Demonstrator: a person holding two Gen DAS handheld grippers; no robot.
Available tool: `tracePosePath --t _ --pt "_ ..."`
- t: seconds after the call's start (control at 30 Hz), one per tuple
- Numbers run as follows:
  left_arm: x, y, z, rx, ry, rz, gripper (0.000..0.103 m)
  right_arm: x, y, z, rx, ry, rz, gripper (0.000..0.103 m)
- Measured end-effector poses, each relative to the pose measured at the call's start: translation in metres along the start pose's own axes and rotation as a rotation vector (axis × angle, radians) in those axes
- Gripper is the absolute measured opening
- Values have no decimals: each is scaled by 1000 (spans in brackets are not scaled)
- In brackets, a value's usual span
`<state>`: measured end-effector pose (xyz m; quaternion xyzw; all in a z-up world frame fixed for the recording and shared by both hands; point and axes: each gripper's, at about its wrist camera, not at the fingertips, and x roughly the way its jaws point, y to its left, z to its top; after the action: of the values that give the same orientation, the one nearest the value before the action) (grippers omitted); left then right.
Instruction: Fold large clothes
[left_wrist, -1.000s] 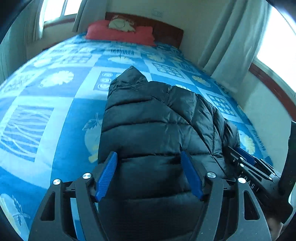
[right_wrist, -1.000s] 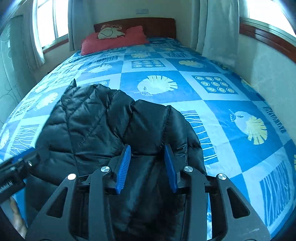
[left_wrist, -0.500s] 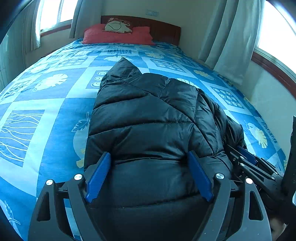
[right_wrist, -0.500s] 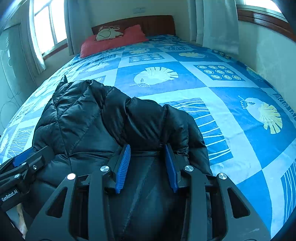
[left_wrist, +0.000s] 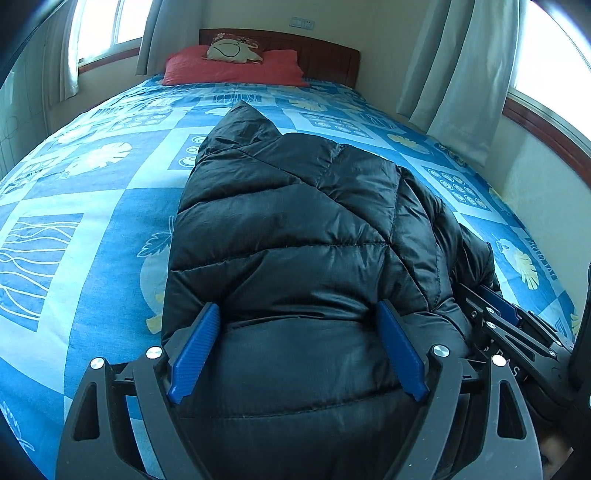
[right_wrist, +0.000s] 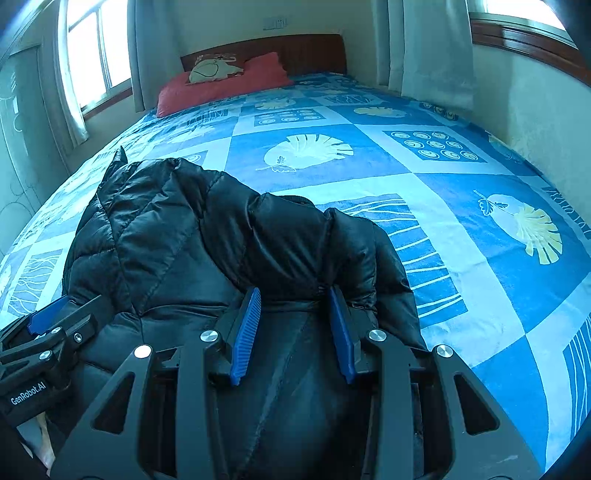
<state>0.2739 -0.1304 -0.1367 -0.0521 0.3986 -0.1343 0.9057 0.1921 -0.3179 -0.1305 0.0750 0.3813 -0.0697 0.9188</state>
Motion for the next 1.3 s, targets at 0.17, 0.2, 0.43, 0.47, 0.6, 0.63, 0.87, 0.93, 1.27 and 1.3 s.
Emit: tracePosePath --t 0.17,0.2,0.43,0.47,0.6,0.63,0.87,0.93,1.27,1.3 --pt "-1 -2 1 4 2 8 83 -5 4 4 -17 4 -17 37" --pt "-2 -2 2 5 4 7 83 -7 5 5 -18 1 -16 37" --pt "-29 14 11 -6 7 -67 83 -38 1 11 14 -37 58 57" --pt "-37 21 11 -19 -2 -73 83 -45 1 12 14 -47 58 61" --pt "-66 51 7 -110 -29 -119 83 -71 -9 9 43 -79 73 71" --pt "-71 59 4 -146 -25 -139 83 -74 -13 8 61 -75 83 72" --pt "-66 110 -39 -515 74 -347 83 -73 -58 -21 252 27 169 79" --pt "-59 108 -46 -542 100 -383 83 -64 -70 -32 309 71 204 81" --pt "-24 96 -64 -566 145 -464 88 -30 -91 -61 476 137 419 96" --pt "-21 96 -64 -575 149 -467 88 -30 -89 -61 472 138 424 96"
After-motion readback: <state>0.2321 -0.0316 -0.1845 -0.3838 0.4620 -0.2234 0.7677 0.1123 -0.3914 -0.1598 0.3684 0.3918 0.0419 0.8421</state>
